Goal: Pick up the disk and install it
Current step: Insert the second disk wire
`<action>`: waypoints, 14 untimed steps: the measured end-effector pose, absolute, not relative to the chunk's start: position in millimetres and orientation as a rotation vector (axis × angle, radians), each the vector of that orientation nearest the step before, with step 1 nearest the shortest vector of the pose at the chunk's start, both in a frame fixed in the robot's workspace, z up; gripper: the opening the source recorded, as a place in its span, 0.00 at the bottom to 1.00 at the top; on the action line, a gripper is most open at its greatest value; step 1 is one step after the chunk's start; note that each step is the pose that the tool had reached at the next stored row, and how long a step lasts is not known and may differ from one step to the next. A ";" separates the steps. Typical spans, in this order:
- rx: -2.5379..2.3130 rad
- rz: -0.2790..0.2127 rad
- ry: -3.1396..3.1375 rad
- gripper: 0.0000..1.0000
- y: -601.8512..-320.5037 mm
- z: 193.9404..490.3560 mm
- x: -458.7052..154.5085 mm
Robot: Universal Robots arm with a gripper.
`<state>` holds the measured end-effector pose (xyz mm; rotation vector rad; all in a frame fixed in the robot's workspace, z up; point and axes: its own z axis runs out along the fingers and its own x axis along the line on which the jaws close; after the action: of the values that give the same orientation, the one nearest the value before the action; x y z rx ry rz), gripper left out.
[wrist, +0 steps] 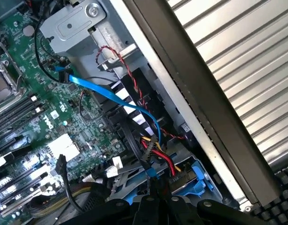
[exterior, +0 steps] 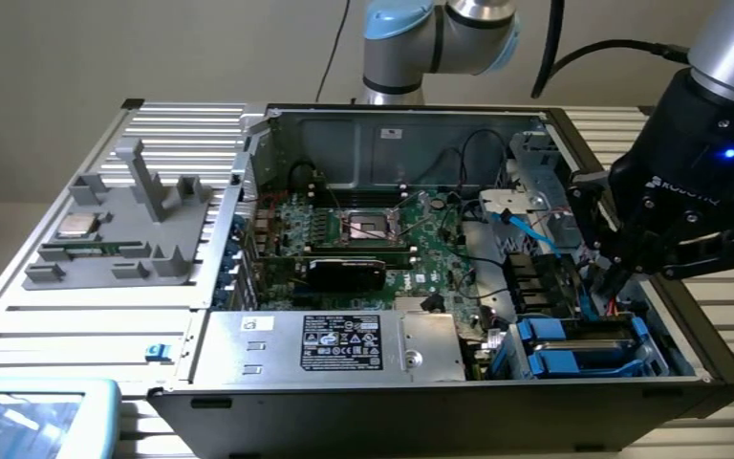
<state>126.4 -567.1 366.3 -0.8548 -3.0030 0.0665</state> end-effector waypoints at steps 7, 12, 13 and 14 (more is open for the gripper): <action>-0.657 0.077 -3.034 0.11 -567.1 363.5 126.4; -0.517 0.084 -3.048 0.11 -567.1 361.5 126.4; -0.487 0.085 -3.053 0.11 -567.1 361.2 126.4; -0.461 0.086 -3.057 0.11 -567.1 361.0 126.4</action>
<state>126.4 -567.1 361.0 -0.4610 -3.0570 0.0860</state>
